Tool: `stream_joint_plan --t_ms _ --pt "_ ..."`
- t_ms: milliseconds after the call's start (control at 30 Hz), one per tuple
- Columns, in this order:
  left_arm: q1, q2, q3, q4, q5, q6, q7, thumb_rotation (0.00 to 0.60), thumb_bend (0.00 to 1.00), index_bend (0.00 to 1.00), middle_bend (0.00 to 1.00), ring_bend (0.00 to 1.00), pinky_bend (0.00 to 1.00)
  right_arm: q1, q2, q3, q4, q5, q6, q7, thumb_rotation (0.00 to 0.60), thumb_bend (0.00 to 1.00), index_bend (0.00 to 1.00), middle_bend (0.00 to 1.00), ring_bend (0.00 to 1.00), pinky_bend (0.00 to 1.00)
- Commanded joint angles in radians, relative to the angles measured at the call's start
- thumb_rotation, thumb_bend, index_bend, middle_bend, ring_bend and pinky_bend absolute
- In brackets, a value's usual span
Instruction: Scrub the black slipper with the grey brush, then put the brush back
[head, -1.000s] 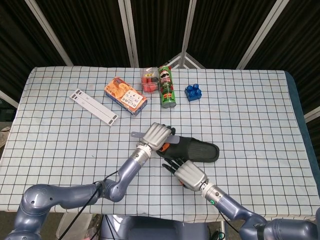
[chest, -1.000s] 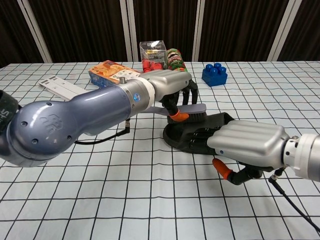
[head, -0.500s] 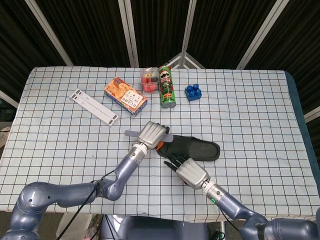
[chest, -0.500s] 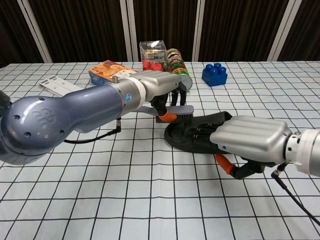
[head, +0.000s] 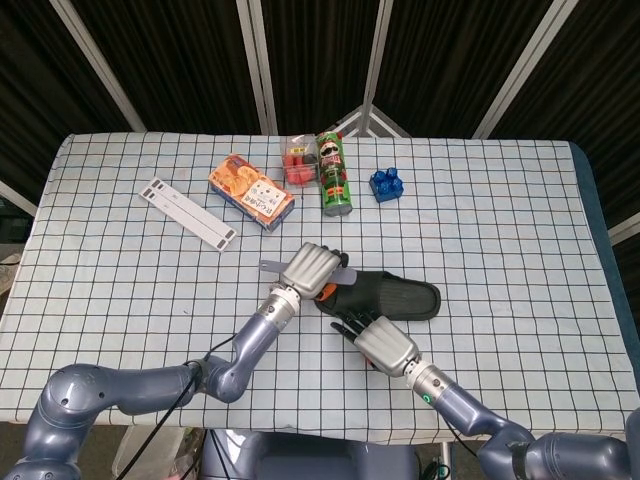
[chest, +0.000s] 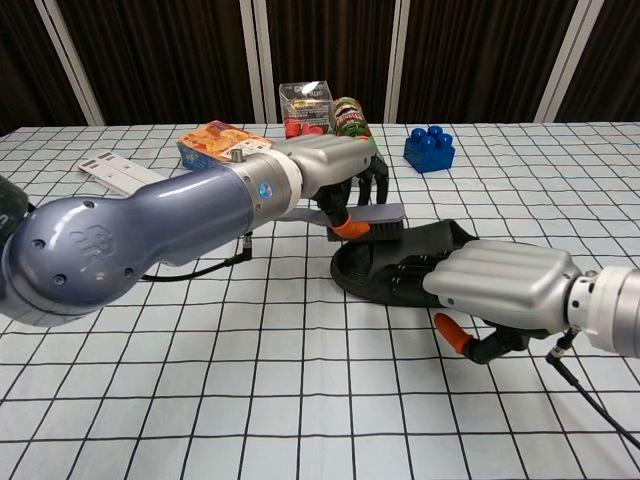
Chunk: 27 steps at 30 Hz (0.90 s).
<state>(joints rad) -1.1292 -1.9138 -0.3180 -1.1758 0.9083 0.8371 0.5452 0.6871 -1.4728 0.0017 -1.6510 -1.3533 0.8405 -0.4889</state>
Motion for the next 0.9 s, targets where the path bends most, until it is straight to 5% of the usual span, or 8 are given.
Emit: stream_joint_plan --t_ms 33,233,500,900 --pt "0.001 -0.041 -0.004 0.056 0.116 0.011 -0.151 0.600 0.67 0.43 0.65 0.51 0.50 0.001 -0.002 0.000 0.000 0.002 0.001 -0.001 0.600 0.87 0.00 0.04 0.04 0.16" --pt "-0.005 -0.088 0.010 0.146 0.242 0.046 -0.298 0.600 0.68 0.43 0.65 0.51 0.50 0.004 -0.009 -0.003 0.009 0.010 -0.002 0.004 0.600 0.87 0.00 0.04 0.04 0.16" --pt "-0.012 -0.118 0.039 0.223 0.278 0.005 -0.348 0.600 0.68 0.44 0.66 0.52 0.50 0.008 -0.013 -0.006 0.007 0.008 0.002 0.001 0.600 0.87 0.00 0.04 0.04 0.16" --pt "0.018 -0.034 0.053 0.118 0.174 -0.030 -0.124 0.600 0.68 0.45 0.67 0.53 0.50 0.007 -0.009 -0.011 0.003 0.009 0.011 0.006 0.600 0.87 0.00 0.04 0.04 0.16"
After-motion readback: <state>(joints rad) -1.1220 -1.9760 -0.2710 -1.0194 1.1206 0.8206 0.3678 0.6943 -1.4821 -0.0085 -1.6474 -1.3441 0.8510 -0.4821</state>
